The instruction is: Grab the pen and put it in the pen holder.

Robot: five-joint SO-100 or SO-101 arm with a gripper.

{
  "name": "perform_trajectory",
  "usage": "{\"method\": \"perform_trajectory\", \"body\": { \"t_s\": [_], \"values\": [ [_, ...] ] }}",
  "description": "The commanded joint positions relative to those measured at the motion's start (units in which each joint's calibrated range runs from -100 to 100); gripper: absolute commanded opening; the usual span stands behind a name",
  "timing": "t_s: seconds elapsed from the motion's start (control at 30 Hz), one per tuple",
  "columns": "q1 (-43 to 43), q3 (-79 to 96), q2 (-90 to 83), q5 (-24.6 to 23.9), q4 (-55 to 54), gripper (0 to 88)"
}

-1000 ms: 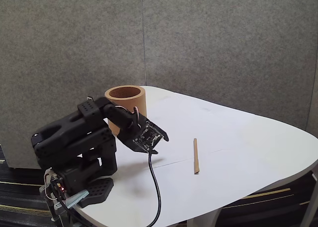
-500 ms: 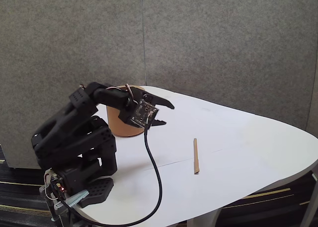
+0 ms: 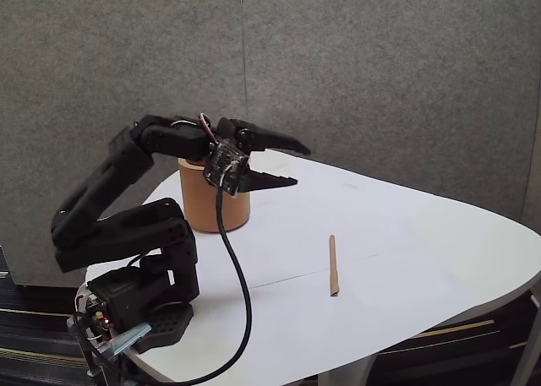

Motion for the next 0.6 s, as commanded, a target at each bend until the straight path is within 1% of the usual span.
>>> {"method": "perform_trajectory", "body": {
  "t_s": [0.0, 0.33, 0.57],
  "values": [
    [2.5, -2.8, 4.1, 0.3, -0.1, 19.9],
    [2.8, -6.8, 12.0, 0.3, -0.7, 19.6],
    [2.8, -15.7, 19.6, 0.3, -0.4, 19.9]
  ]
}}
